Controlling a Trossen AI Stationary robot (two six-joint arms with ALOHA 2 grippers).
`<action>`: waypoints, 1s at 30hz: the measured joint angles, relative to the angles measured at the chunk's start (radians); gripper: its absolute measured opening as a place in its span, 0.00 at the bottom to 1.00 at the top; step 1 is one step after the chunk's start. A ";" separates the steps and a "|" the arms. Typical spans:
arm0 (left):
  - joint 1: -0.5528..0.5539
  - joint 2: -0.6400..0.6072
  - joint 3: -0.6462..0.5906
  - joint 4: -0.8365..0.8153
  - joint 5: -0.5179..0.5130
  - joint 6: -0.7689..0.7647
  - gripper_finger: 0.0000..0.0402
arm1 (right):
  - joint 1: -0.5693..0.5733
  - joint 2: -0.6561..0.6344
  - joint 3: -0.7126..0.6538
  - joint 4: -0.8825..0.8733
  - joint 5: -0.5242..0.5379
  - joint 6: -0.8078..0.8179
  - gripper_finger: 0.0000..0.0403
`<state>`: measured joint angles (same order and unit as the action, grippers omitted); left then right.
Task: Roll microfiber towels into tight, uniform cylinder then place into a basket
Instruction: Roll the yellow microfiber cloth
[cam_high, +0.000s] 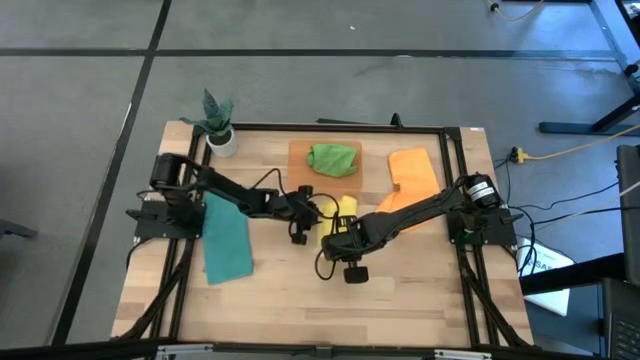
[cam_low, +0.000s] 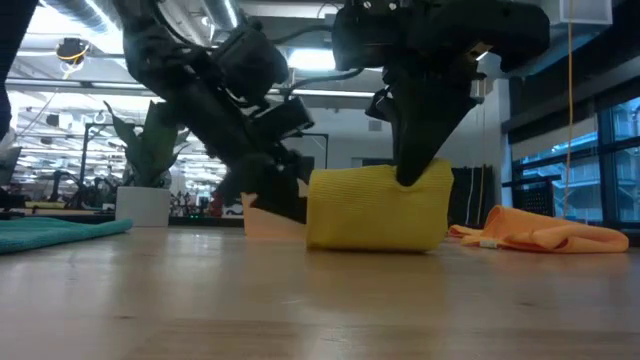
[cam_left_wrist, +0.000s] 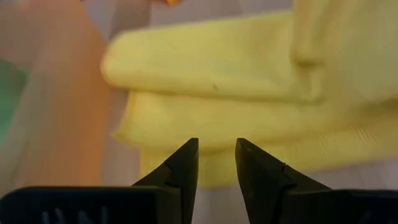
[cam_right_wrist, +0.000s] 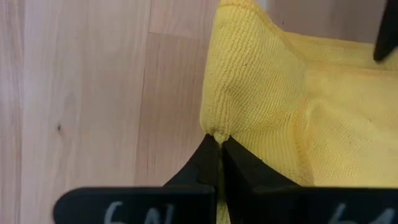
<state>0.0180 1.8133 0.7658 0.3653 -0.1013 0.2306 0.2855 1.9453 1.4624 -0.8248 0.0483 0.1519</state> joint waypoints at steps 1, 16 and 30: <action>0.004 0.005 0.001 0.006 0.000 -0.001 0.25 | 0.000 0.000 0.000 0.001 0.000 0.000 0.02; 0.013 0.078 0.005 0.016 0.041 -0.015 0.25 | -0.014 -0.027 0.000 -0.013 0.051 -0.001 0.02; 0.013 0.079 0.005 0.004 0.044 -0.011 0.25 | -0.129 -0.066 -0.037 -0.037 -0.035 -0.002 0.02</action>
<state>0.0307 1.8922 0.7704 0.3691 -0.0570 0.2198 0.1563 1.8797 1.4254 -0.8620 0.0135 0.1498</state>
